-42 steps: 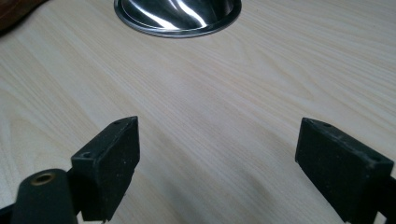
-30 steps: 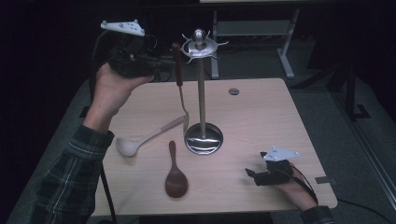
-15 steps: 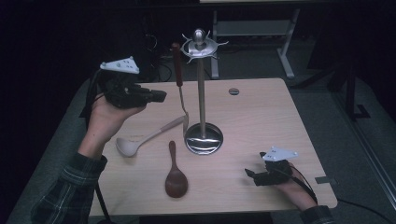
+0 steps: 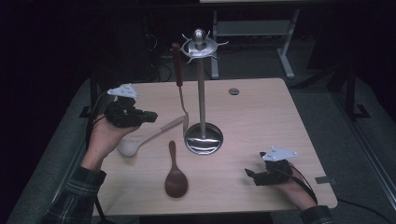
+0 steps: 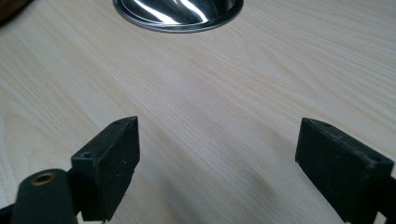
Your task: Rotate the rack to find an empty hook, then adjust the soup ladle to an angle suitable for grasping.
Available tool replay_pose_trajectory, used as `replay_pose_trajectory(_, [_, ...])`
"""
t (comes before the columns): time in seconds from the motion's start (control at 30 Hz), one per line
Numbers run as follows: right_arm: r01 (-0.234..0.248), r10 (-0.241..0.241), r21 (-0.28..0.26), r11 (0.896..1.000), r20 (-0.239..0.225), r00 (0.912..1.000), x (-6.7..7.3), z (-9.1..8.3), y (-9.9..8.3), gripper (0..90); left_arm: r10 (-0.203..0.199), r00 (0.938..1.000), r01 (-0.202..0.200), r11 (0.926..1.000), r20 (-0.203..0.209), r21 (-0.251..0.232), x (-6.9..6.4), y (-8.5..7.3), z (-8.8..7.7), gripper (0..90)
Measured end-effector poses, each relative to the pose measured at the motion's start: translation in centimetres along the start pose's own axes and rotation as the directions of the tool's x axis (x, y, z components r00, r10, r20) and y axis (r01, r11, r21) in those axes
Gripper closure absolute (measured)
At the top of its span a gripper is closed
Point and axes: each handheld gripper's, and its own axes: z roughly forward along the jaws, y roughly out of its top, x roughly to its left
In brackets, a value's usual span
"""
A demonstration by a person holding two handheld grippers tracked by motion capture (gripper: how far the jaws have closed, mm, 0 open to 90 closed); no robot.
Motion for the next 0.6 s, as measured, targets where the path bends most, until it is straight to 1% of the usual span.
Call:
replay_pose_trajectory(0.1, [0.0,0.0,0.0,1.0,-0.001,1.0,0.0,0.0,0.0,13.6,0.002,0.9998,-0.001,0.9987,-0.02,0.05,0.9,-1.1,1.0,77.4])
replay_pose_trajectory(0.13, [0.001,-0.001,0.0,1.0,-0.001,1.0,0.0,0.0,0.0,13.6,-0.006,0.9997,0.007,0.9981,-0.024,0.061,1.2,-1.4,1.4,76.9])
replay_pose_trajectory(0.17, [0.0,0.0,0.0,1.0,-0.002,1.0,0.0,0.0,0.0,13.6,0.004,0.9995,-0.001,0.9966,-0.033,0.083,1.5,-1.7,1.6,75.5])
replay_pose_trajectory(0.27, [0.001,-0.001,0.002,1.0,-0.003,1.0,0.0,0.0,0.0,13.6,-0.011,0.9983,0.018,0.993,-0.057,0.117,2.5,-2.7,2.7,73.4])
replay_pose_trajectory(0.33, [0.005,-0.005,0.004,1.0,-0.004,1.0,0.0,0.0,0.0,13.6,-0.008,0.9969,0.02,0.9882,-0.078,0.152,3.1,-3.2,3.3,71.9])
replay_pose_trajectory(0.37, [0.005,-0.005,0.004,1.0,-0.004,1.0,0.0,0.0,0.0,13.6,0.003,0.9963,0.012,0.9844,-0.085,0.176,3.4,-3.4,3.6,71.6])
replay_pose_trajectory(0.47, [0.007,-0.007,0.004,1.0,-0.004,1.0,0.0,0.0,0.0,13.6,0.006,0.9948,0.016,0.9773,-0.102,0.211,4.4,-4.2,4.5,70.6])
replay_pose_trajectory(0.5, [0.006,-0.006,0.003,1.0,-0.004,1.0,0.0,0.0,0.0,13.6,0.014,0.9936,0.012,0.9741,-0.112,0.226,4.7,-4.5,4.8,69.7])
replay_pose_trajectory(0.53, [0.006,-0.006,0.003,1.0,-0.004,1.0,0.0,0.0,0.0,13.6,0.024,0.9926,0.006,0.9693,-0.119,0.246,5.0,-4.7,5.1,68.4])
replay_pose_trajectory(0.6, [0.006,-0.006,0.004,1.0,-0.004,1.0,0.0,0.1,0.0,13.6,0.041,0.9911,-0.005,0.9632,-0.127,0.269,5.7,-5.2,5.8,66.4])
